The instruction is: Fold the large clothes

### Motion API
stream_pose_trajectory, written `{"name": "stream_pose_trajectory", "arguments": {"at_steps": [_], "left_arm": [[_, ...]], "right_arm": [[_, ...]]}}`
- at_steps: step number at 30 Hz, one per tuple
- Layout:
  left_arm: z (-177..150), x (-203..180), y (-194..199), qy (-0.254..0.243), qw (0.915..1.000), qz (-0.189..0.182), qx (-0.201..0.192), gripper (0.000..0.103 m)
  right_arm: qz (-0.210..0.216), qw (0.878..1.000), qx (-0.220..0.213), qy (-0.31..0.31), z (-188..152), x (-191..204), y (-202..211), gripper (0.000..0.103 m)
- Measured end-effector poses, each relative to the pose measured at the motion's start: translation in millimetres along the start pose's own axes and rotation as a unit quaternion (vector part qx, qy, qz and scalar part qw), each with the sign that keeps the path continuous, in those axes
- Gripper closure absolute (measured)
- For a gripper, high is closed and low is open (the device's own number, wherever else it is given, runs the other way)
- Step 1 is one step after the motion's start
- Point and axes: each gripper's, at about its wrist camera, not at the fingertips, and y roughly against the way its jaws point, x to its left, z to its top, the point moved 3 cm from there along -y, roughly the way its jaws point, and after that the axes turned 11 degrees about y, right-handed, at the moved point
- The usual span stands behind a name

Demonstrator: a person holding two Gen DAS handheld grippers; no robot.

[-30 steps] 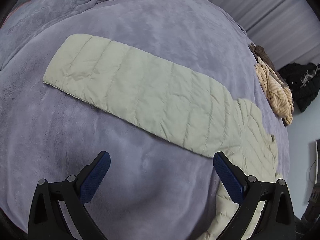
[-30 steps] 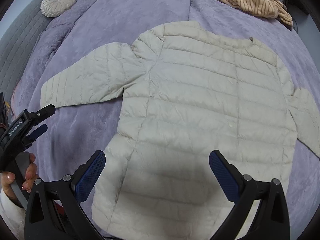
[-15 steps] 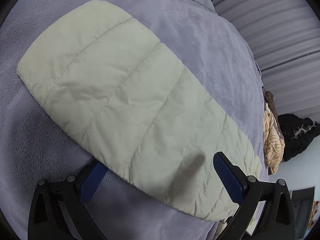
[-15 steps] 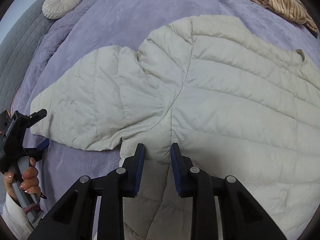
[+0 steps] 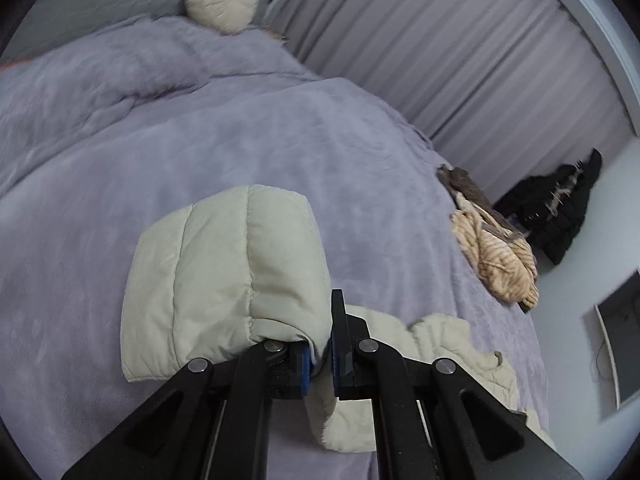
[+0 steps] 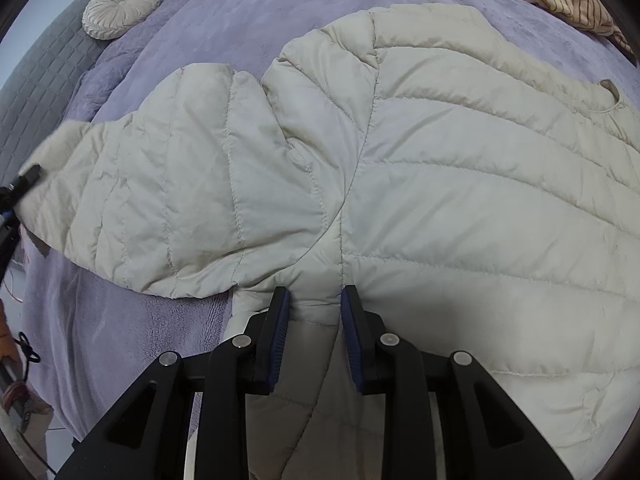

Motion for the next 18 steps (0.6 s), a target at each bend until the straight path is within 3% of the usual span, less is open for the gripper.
{"name": "stream_pose_trajectory", "arguments": {"at_steps": [5, 9, 12, 14, 18], "left_arm": [[-18.4, -116.1, 3.5, -0.102, 0.9921, -0.071, 0.019, 0.095], [-72.4, -203.7, -21.7, -0.185, 0.9743, -0.111, 0.066, 0.095], [-134.1, -253.1, -57.1, -0.248, 0.9562, -0.105, 0.114, 0.095], [-180.2, -273.5, -87.8, -0.292, 0.9426, -0.079, 0.14, 0.094], [-262.3, -274.5, -133.5, -0.353, 0.9126, -0.03, 0.205, 0.094]], "right_arm": [[0.037, 0.999, -0.022, -0.028, -5.0, -16.0, 24.5, 0.074], [0.028, 0.995, -0.059, -0.081, -21.6, -63.1, 73.4, 0.073], [0.001, 0.989, -0.078, -0.129, -47.0, -114.8, 111.6, 0.073], [-0.021, 0.984, -0.081, -0.159, -68.3, -147.2, 130.7, 0.073], [-0.055, 0.973, -0.075, -0.212, -117.2, -209.1, 155.4, 0.073]]}}
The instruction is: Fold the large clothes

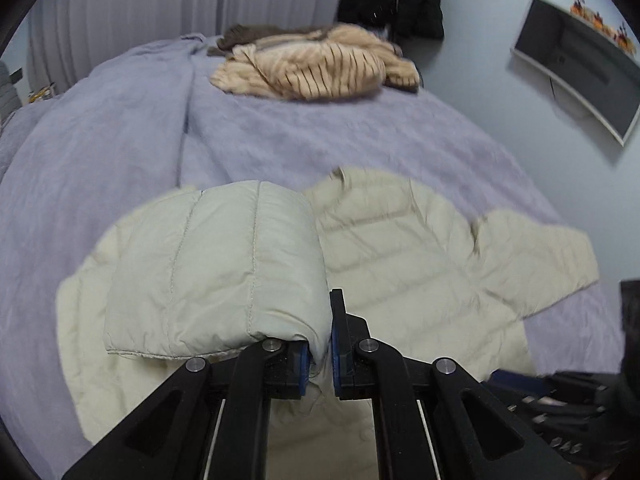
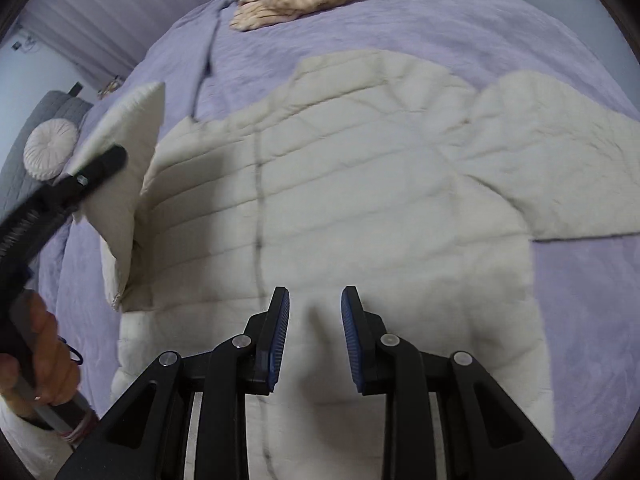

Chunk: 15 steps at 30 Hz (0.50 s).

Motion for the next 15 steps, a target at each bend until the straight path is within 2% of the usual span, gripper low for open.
{"name": "stream_pose_trajectory", "arguments": {"at_steps": [3, 4, 5, 7, 8, 10, 13, 15], "left_arm": [[-34.8, -7.9, -31.3, -0.015, 0.9986, 0.027, 0.043, 0.094], [-40.7, -8.7, -35.7, -0.018, 0.9979, 0.039, 0.048, 0.089], [-46.6, -10.1, -36.4, -0.022, 0.9976, 0.047, 0.045, 0.08], [-53.6, -12.7, -32.3, -0.029, 0.9977, 0.05, 0.035, 0.004], [-54.8, -13.7, -26.3, -0.032, 0.9973, 0.063, 0.018, 0.0], [-56.0, -17.0, -17.3, -0.048, 0.9961, 0.075, -0.003, 0.0], [-55.1, -15.1, -4.9, -0.04, 0.9965, 0.072, 0.009, 0.0], [-54.5, -9.9, 13.5, -0.031, 0.9982, 0.051, 0.006, 0.0]], "right_arm": [[-0.013, 0.999, 0.005, -0.029, -17.9, -41.6, 5.2, 0.073], [-0.013, 0.999, 0.007, -0.037, -23.6, -52.1, 5.2, 0.073], [-0.012, 0.999, 0.008, -0.044, -26.9, -58.7, 5.7, 0.073], [-0.008, 0.998, 0.008, -0.054, -31.7, -68.5, 5.4, 0.073], [-0.003, 0.998, 0.008, -0.059, -32.6, -70.6, 5.5, 0.073], [0.002, 0.998, 0.008, -0.064, -32.6, -69.4, 6.1, 0.066], [0.004, 0.998, 0.006, -0.055, -27.8, -62.9, 7.9, 0.051], [0.001, 0.999, 0.004, -0.043, -20.4, -55.7, 10.3, 0.049]]}}
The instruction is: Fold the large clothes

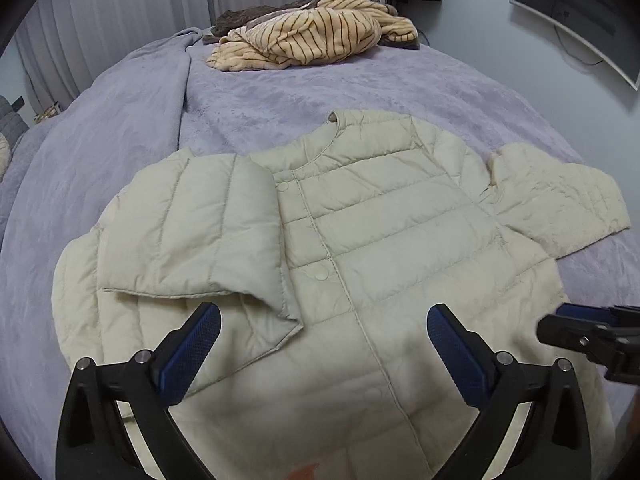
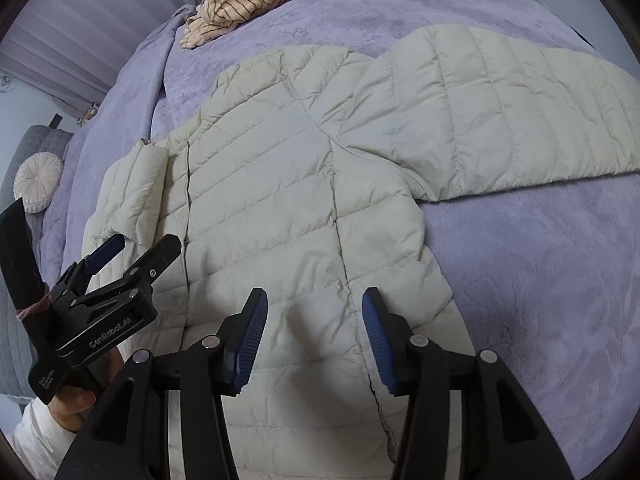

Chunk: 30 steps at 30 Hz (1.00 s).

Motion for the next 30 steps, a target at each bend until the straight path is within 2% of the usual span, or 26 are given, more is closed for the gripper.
{"name": "stream_pose_trajectory", "arguments": {"at_steps": [3, 6, 9, 12, 14, 16, 18, 19, 20, 21, 22, 25, 27, 28, 30], "left_arm": [[0.9, 30.9, 38.8, 0.031, 0.999, -0.008, -0.03, 0.0], [7.3, 91.2, 58.7, 0.092, 0.9923, 0.06, -0.057, 0.0], [12.0, 159.1, 48.1, 0.161, 0.9769, 0.134, -0.042, 0.0], [7.5, 204.1, 26.8, 0.203, 0.9636, 0.172, -0.023, 0.0], [2.0, 219.5, 9.2, 0.211, 0.9579, 0.194, -0.011, 0.0], [-4.6, 227.7, -5.7, 0.218, 0.9549, 0.202, 0.004, 0.0], [-10.8, 230.8, -15.5, 0.222, 0.9542, 0.2, 0.015, 0.0], [-13.0, 231.2, -19.0, 0.222, 0.9541, 0.2, 0.019, 0.0], [-14.5, 230.7, -20.4, 0.221, 0.9542, 0.201, 0.021, 0.0], [-15.1, 229.0, -20.4, 0.219, 0.9544, 0.202, 0.02, 0.0], [-15.5, 228.9, -20.9, 0.218, 0.9546, 0.202, 0.02, 0.0], [-15.8, 229.3, -22.0, 0.21, 0.9563, 0.202, 0.021, 0.0], [-16.6, 227.9, -22.3, 0.204, 0.9571, 0.205, 0.022, 0.0], [-17.1, 226.1, -22.2, 0.201, 0.9571, 0.207, 0.023, 0.0], [-16.5, 226.7, -23.9, 0.199, 0.957, 0.21, 0.024, 0.0]], "right_arm": [[-0.006, 1.0, -0.009, 0.029, 9.9, 17.3, 9.0, 0.04], [-0.012, 0.996, -0.027, 0.09, 30.6, 56.8, 13.8, 0.036], [-0.012, 0.982, -0.044, 0.184, 49.7, 118.2, 5.6, 0.029], [-0.034, 0.955, -0.048, 0.291, 57.9, 185.6, -24.1, 0.029], [-0.066, 0.928, -0.05, 0.363, 56.3, 223.1, -49.3, 0.029], [-0.122, 0.895, -0.055, 0.425, 55.5, 248.4, -77.9, 0.029], [-0.177, 0.87, -0.057, 0.456, 57.4, 256.9, -102.7, 0.029], [-0.2, 0.863, -0.064, 0.459, 60.3, 256.3, -109.3, 0.034], [-0.212, 0.863, -0.074, 0.453, 64.5, 252.0, -110.7, 0.046], [-0.217, 0.871, -0.08, 0.434, 69.8, 245.2, -108.3, 0.082], [-0.211, 0.886, -0.084, 0.403, 75.8, 234.7, -102.9, 0.091], [-0.117, 0.949, -0.105, 0.275, 87.4, 191.1, -74.3, 0.092], [-0.046, 0.98, -0.106, 0.16, 88.6, 152.4, -61.4, 0.092], [-0.009, 0.991, -0.096, 0.097, 86.6, 131.5, -61.0, 0.092], [0.052, 0.996, -0.075, -0.013, 74.9, 96.0, -66.9, 0.092]]}}
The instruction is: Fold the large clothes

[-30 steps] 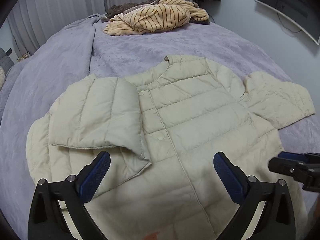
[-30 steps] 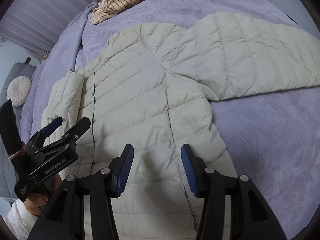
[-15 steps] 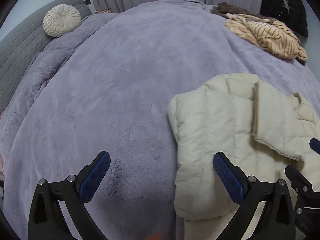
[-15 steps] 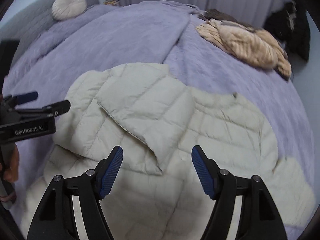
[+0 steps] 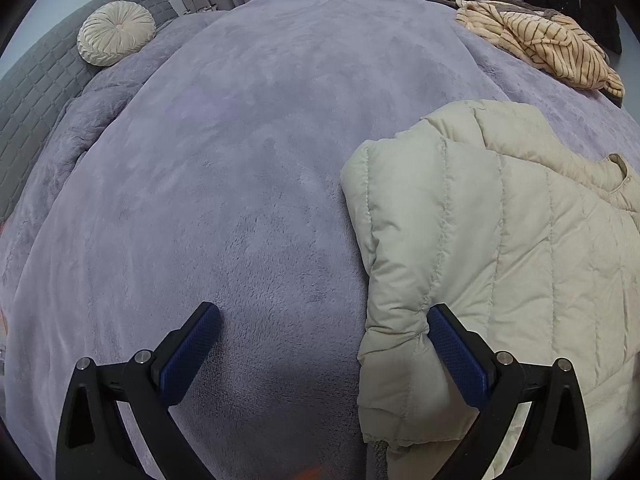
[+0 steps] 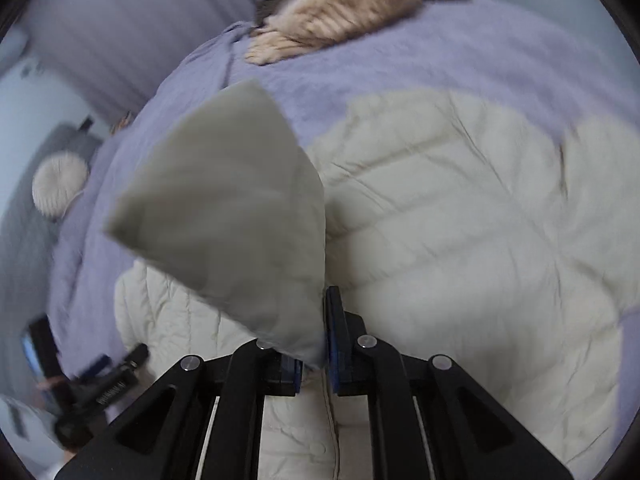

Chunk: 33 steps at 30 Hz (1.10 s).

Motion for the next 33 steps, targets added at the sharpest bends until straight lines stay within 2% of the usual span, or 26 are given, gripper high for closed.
{"name": "stream_pose_trajectory", "arguments": {"at_steps": [2, 3, 6, 8, 10, 12, 15, 17, 20, 23, 26, 28, 33], "left_arm": [[1.5, 1.1, 2.7, -0.002, 1.0, -0.001, 0.003, 0.0], [2.6, 2.9, 6.4, -0.002, 1.0, -0.001, 0.004, 0.0], [11.6, 14.5, 22.5, 0.009, 0.9998, -0.015, -0.004, 0.0], [21.9, 23.7, 33.8, 0.024, 0.9995, -0.018, -0.013, 0.0], [34.1, 24.4, 40.2, 0.027, 0.9988, -0.037, -0.015, 0.0], [46.6, 15.6, 44.4, 0.021, 0.9984, -0.047, -0.024, 0.0], [59.6, -10.7, 45.0, 0.002, 0.9973, -0.062, -0.04, 0.0], [61.8, -28.3, 36.3, -0.006, 0.9967, -0.069, -0.041, 0.0], [52.2, -43.6, 14.8, -0.019, 0.9984, -0.047, -0.026, 0.0], [35.0, -40.2, -9.0, -0.019, 0.9994, -0.027, -0.005, 0.0], [25.2, -34.1, -24.5, -0.011, 0.999, -0.042, 0.012, 0.0], [24.6, -36.2, -28.2, -0.022, 0.9989, -0.041, 0.008, 0.0], [25.6, -39.2, -25.6, -0.042, 0.9987, -0.029, -0.003, 0.0]], "right_arm": [[0.035, 0.996, 0.017, -0.077, -10.4, -29.1, -4.7, 0.092], [0.039, 0.994, 0.026, -0.104, -15.5, -40.4, -5.3, 0.09], [0.051, 0.99, 0.037, -0.128, -28.7, -59.5, 8.2, 0.058], [0.045, 0.99, 0.039, -0.127, -35.7, -67.0, 27.0, 0.057], [0.037, 0.991, 0.049, -0.121, -42.0, -70.0, 44.0, 0.057], [0.026, 0.995, 0.047, -0.083, -36.0, -62.9, 56.1, 0.058], [0.007, 1.0, 0.023, 0.011, -7.6, -36.5, 60.8, 0.08], [0.005, 0.999, 0.009, 0.05, 13.6, -23.0, 53.9, 0.081], [-0.012, 0.997, 0.009, 0.075, 38.6, -17.0, 28.1, 0.081], [-0.019, 0.997, 0.042, 0.059, 38.5, -32.7, -1.4, 0.081], [-0.027, 0.997, 0.073, 0.026, 14.3, -61.7, -24.7, 0.086], [-0.018, 0.998, 0.059, 0.023, 3.8, -72.1, -26.7, 0.092], [-0.011, 0.998, 0.052, 0.021, 2.1, -76.2, -27.6, 0.092]]}}
